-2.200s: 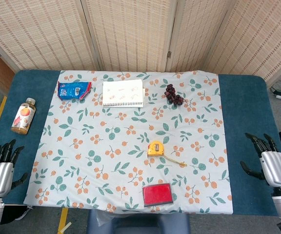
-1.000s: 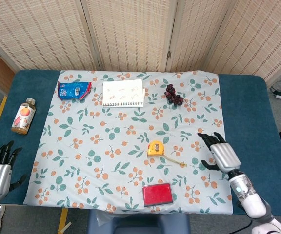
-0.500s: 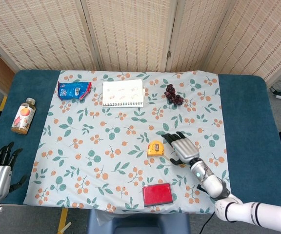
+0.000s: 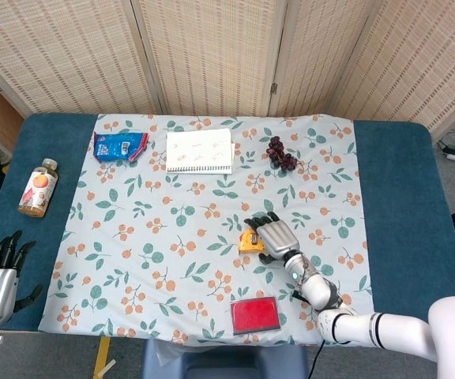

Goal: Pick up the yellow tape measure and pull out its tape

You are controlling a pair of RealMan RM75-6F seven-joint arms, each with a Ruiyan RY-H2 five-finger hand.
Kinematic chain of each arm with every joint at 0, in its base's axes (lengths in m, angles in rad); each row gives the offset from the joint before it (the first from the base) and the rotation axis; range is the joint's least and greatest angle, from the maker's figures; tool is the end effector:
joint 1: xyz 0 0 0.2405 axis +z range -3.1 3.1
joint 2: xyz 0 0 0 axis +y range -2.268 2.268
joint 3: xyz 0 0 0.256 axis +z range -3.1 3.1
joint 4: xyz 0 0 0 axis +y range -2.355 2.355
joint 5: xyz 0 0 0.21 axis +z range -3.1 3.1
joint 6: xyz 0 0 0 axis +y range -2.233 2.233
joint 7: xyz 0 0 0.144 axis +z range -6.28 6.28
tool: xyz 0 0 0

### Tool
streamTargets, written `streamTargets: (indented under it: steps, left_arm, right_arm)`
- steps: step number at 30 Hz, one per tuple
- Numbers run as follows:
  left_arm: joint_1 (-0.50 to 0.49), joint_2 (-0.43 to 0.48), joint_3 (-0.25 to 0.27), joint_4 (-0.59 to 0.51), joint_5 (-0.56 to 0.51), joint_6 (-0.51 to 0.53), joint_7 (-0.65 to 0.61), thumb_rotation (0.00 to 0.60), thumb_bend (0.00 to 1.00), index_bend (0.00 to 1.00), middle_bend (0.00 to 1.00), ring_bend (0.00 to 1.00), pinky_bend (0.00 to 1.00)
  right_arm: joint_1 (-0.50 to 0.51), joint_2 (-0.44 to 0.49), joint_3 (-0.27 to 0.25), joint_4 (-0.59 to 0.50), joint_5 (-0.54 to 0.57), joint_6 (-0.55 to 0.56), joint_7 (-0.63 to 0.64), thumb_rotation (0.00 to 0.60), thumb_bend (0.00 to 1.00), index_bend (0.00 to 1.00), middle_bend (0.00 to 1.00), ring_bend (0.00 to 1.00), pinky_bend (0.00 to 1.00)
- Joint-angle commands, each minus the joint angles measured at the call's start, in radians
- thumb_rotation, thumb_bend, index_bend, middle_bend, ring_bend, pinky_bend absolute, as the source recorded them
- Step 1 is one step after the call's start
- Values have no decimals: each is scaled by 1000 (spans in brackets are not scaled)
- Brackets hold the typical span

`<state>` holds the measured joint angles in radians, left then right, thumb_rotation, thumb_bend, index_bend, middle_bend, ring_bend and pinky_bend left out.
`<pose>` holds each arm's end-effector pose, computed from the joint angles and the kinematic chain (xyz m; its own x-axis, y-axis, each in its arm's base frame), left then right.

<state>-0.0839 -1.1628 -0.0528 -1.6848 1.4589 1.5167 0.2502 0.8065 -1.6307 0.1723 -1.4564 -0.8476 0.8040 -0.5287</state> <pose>-0.2963 0.1797 0.1455 0.5119 -0.0155 0.8589 0.8589 0.0301 -0.5113 -0.1443 -0.3355 -0.0628 0.4857 -0.4544 0.7467 -0.8681 -0.3512 0.3509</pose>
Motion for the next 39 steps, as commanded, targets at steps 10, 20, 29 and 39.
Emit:
streamTargets:
  steps: [10, 20, 29, 39]
  left_arm:
    - [-1, -2, -3, 6, -4, -4, -2, 600, 272, 194, 58, 77, 0]
    - [-16, -4, -16, 5, 1, -12, -15, 600, 272, 192, 58, 77, 0]
    - [-137, 7, -66, -61, 60, -125, -185, 600, 276, 182, 58, 81, 0]
    - [-327, -112, -164, -72, 64, -258, -267, 600, 277, 141, 58, 92, 0]
  right_arm:
    - [41, -37, -11, 44, 32, 7, -7, 600, 357, 188, 239, 184, 78]
    - [61, -67, 0, 73, 37, 19, 19, 600, 358, 416, 396, 297, 105]
    - [-12, -54, 50, 9, -106, 85, 269, 600, 358, 507, 466, 338, 116]
    - [-86, -141, 126, 51, -308, 174, 723, 600, 358, 525, 481, 347, 126]
